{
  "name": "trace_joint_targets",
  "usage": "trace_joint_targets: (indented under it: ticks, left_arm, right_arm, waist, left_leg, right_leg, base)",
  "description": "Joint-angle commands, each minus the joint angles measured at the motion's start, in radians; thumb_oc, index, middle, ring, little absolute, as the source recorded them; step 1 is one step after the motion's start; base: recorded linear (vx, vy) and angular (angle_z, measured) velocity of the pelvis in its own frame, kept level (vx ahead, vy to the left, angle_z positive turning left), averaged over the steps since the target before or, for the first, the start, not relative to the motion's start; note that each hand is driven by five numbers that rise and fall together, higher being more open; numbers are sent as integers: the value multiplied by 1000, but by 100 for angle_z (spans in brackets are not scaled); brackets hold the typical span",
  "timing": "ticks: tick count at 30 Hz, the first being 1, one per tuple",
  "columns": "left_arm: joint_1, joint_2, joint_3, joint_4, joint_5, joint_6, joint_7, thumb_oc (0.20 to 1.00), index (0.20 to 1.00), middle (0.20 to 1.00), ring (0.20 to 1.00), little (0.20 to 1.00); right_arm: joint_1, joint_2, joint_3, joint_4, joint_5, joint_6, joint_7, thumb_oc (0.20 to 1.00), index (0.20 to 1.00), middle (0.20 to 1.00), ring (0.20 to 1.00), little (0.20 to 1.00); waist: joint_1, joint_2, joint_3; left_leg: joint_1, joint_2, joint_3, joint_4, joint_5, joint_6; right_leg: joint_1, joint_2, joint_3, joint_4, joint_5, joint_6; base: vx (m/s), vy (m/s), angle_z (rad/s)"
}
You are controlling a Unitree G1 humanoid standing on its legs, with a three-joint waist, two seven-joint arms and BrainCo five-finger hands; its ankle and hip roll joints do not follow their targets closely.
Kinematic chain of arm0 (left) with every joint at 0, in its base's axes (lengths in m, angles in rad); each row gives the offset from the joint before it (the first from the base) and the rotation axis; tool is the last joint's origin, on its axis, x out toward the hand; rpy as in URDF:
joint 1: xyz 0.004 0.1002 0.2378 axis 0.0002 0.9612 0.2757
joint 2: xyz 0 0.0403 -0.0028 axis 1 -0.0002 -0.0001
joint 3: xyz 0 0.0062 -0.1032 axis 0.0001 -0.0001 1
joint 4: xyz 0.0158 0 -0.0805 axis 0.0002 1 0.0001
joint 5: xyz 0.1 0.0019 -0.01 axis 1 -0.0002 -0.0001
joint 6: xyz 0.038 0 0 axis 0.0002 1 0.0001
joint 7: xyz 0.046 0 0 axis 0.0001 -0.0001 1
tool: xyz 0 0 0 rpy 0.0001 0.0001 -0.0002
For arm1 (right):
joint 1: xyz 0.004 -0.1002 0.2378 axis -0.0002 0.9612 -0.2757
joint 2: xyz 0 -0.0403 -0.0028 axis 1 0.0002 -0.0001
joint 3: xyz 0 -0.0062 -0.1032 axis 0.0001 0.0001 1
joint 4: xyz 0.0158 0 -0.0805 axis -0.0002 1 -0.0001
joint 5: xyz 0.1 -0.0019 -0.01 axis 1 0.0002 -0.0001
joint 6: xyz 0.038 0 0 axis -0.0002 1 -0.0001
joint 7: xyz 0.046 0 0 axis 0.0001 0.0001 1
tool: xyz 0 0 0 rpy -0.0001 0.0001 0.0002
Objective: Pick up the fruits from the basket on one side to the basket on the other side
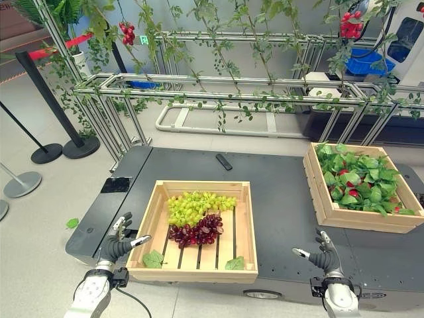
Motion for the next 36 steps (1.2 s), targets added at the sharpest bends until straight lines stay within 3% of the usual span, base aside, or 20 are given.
trace_joint_targets:
  ticks: [1,20,27,36]
  left_arm:
    - [-38,36,11,7,-19,-34,2,1000,1000,1000,1000,1000]
    - [-31,31,25,-17,-44,-31,-1,1000,1000,1000,1000,1000]
    - [-33,48,45,-44,-38,-38,11,1000,1000,1000,1000,1000]
    - [-108,88,44,-85,-67,-65,46,1000,1000,1000,1000,1000]
  right_arm:
    - [-67,-34,-1,-5,19,-43,-20,1000,1000,1000,1000,1000]
    - [-61,-35,-7,-31,20,-43,-18,1000,1000,1000,1000,1000]
    - [-81,-72,-2,-63,2,-43,-9,1000,1000,1000,1000,1000]
    - [-223,-193,68,-116,-51,-36,-5,1000,1000,1000,1000,1000]
  waist:
    - [0,-67,-5]
    - [2,-68,5]
    - [13,-77,20]
    - [51,-93,118]
  left_leg:
    - [-2,-33,-5,59,-56,34]
    - [1,-28,-14,37,-53,32]
    - [-20,-29,-24,36,-47,35]
    - [-150,-35,-80,75,-17,31]
  right_leg:
    - [-6,-10,-10,69,-75,37]
    - [-2,-5,-19,61,-81,38]
    - [-31,-3,-22,77,-81,39]
    - [-160,-16,-78,184,-102,30]
  base:
    - [-1,0,4]
    - [7,-3,2]
    - [-8,-6,1]
    - [-95,-22,19]
